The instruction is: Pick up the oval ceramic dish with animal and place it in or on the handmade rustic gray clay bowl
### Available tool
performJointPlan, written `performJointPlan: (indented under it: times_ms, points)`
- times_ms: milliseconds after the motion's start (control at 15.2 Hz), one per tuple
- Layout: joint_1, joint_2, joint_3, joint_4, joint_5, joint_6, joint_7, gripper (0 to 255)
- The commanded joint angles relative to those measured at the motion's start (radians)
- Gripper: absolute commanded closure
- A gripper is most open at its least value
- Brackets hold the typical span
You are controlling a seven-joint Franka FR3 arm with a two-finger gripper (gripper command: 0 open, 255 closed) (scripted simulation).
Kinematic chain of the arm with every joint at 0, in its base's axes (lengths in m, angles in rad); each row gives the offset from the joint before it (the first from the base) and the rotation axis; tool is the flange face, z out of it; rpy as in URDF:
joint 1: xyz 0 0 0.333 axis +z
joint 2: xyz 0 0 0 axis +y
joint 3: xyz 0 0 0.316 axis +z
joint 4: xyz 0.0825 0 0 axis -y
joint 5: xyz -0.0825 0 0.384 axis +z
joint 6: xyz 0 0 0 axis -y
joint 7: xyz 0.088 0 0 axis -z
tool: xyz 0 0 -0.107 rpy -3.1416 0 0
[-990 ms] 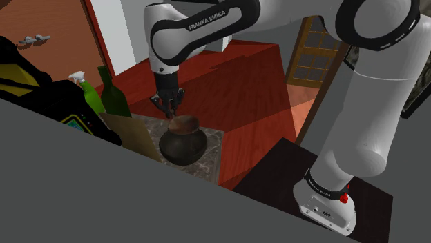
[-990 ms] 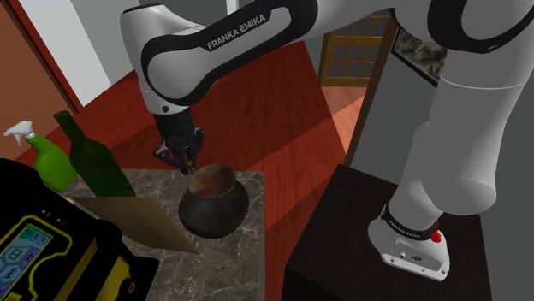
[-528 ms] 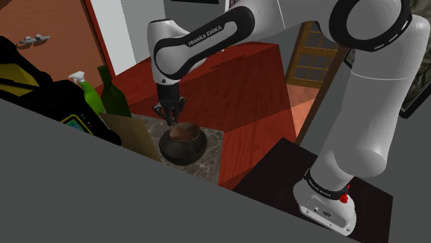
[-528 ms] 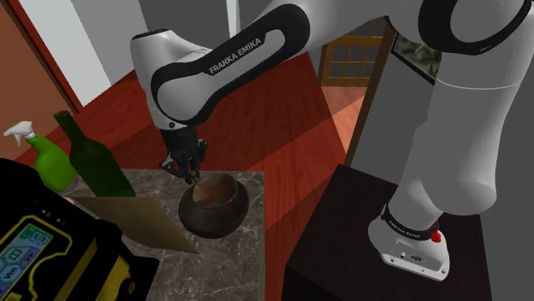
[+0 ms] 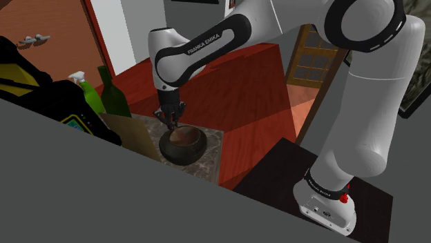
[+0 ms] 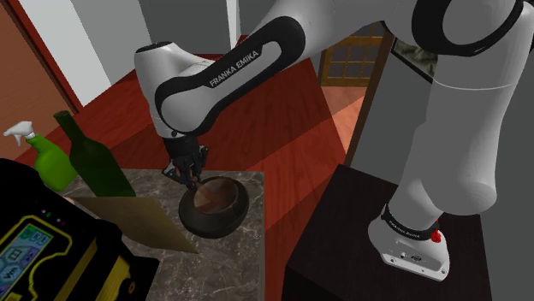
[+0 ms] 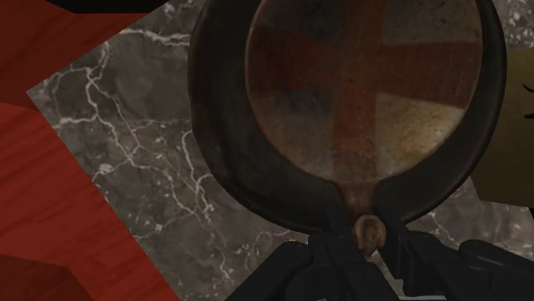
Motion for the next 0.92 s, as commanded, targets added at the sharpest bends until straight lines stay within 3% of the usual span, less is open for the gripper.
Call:
performJointPlan:
  times_ms: [0,66,132,462,726,858]
  points:
    - [0.000,0.000,0.000,0.000,0.000,0.000,0.000,255]
    - [0.000,0.000,0.000,0.000,0.000,0.000,0.000,255]
    - [0.000,0.000,0.000,0.000,0.000,0.000,0.000,0]
    - [0.000,0.000,0.000,0.000,0.000,0.000,0.000,0]
    - [-0.007,-0.044,0.000,0.073,0.008,-0.116,-0.006,0]
    - [-0.007,-0.044,0.000,0.073,0.008,-0.116,-0.006,0]
